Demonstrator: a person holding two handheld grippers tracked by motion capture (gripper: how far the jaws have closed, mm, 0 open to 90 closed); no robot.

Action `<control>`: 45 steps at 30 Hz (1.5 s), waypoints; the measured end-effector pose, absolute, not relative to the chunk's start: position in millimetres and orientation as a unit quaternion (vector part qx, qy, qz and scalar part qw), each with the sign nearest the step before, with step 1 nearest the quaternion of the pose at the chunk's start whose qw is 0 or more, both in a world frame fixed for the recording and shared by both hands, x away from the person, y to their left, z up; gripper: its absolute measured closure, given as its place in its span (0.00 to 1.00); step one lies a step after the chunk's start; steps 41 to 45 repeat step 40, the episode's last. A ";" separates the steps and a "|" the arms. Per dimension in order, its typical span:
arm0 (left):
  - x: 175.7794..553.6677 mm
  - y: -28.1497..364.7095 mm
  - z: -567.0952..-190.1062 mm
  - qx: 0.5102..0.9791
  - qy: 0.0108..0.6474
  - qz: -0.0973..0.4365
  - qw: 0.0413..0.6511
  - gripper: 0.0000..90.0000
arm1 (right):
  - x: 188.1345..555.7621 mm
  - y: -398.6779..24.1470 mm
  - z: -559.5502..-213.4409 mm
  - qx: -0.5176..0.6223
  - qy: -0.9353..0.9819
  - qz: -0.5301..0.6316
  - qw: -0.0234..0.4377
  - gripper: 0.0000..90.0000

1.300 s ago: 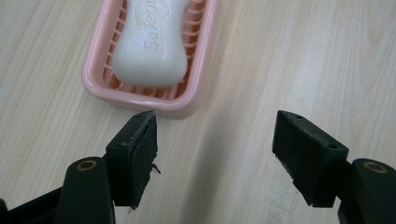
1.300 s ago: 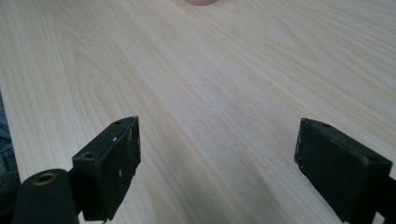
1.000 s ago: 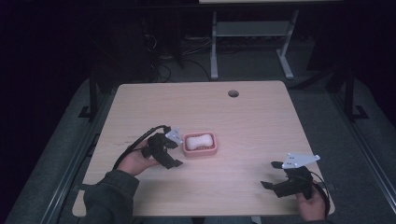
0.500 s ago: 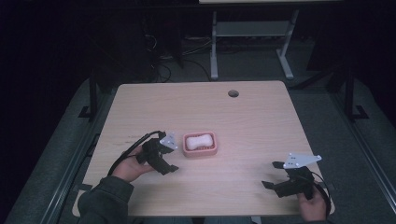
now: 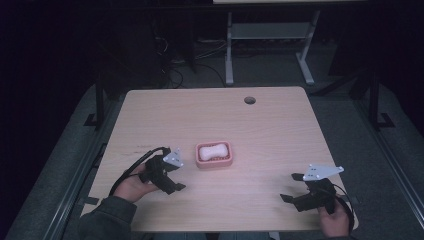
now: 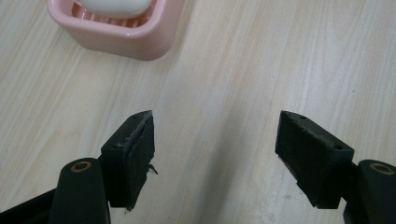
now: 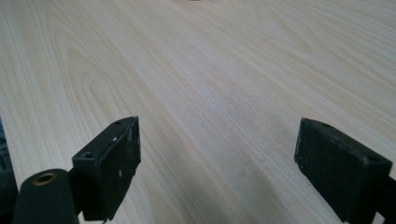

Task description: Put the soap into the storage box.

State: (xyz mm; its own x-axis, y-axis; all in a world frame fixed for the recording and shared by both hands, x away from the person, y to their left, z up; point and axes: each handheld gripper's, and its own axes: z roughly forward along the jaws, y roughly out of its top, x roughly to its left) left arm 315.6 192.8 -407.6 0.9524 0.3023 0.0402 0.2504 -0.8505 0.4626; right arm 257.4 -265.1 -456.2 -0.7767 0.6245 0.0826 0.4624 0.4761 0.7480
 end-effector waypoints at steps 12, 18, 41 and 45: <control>306.7 203.8 -413.4 0.959 0.150 0.055 0.234 0.31 | 257.2 -264.5 -456.2 0.319 0.855 0.396 0.102 0.16; 302.2 209.0 -414.6 0.958 0.154 0.056 0.234 0.31 | 257.2 -264.0 -456.4 0.321 0.855 0.394 0.100 0.16; 278.8 234.3 -433.2 0.951 0.186 0.064 0.238 0.31 | 256.9 -263.1 -456.7 0.316 0.857 0.394 0.099 0.16; 278.8 234.3 -433.2 0.951 0.186 0.064 0.238 0.31 | 256.9 -263.1 -456.7 0.316 0.857 0.394 0.099 0.16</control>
